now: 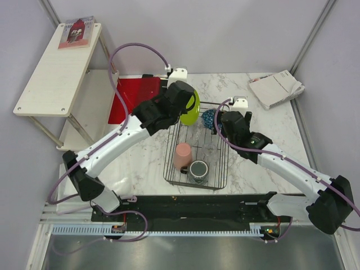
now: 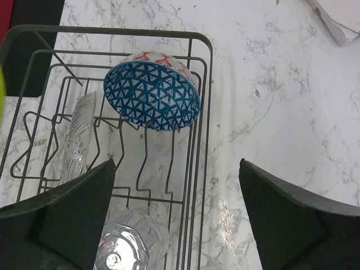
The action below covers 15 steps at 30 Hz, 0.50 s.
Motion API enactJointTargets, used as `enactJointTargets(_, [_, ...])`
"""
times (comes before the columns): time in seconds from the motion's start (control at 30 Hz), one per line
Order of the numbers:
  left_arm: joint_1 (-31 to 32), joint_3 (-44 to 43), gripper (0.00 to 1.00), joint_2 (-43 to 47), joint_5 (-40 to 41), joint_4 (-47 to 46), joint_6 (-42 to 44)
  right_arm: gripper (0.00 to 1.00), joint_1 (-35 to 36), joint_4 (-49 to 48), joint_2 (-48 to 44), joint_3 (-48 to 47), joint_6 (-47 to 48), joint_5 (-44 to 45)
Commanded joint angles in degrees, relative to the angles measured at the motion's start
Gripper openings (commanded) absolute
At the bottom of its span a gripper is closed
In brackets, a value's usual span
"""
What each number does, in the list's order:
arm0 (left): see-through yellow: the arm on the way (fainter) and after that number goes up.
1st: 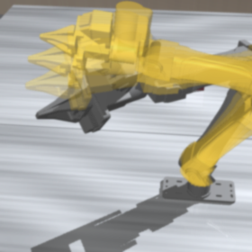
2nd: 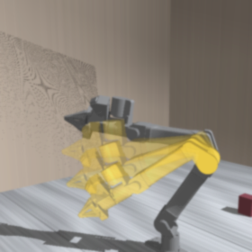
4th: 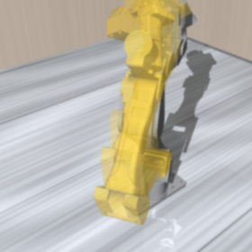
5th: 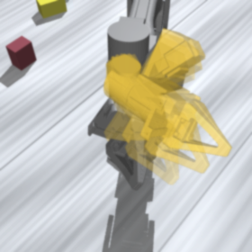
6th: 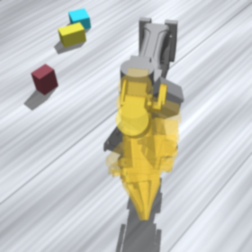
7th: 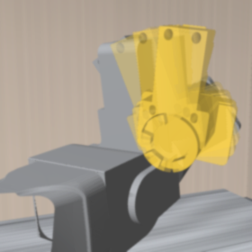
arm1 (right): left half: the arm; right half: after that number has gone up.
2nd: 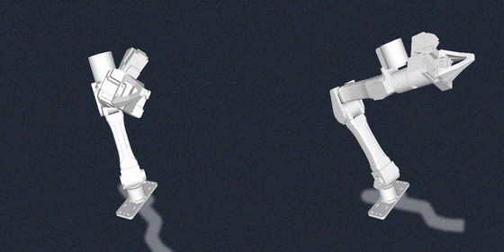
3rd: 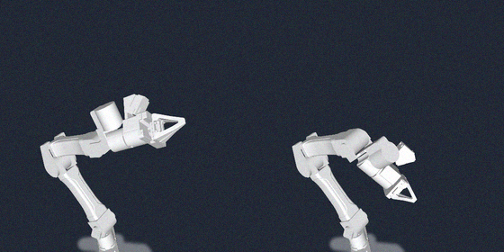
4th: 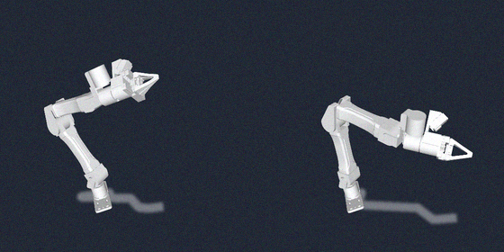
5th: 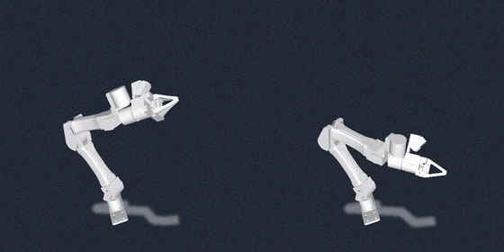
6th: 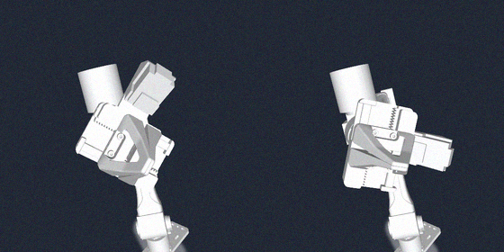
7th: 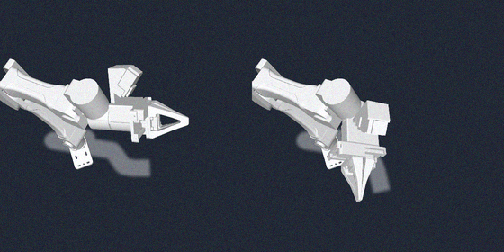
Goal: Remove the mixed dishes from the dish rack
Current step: Pick up the plate from the dish rack, then place the plate at the center of the board.
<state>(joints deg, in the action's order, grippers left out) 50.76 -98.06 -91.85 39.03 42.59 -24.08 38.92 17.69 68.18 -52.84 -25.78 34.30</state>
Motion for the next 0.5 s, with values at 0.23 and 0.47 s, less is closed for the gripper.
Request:
enactJointTargets(0.23, [-1.5,4.1,0.02,11.9,-5.2,-5.9,0.2,0.98,-0.1,-3.7,-9.9,-2.4,-3.2,0.7])
enactJointTargets(0.47, [-19.7,28.0,0.02,27.0,-44.4,-28.7,-14.4,0.78,-7.2,-7.6,-17.0,-2.1,-7.9,-20.3])
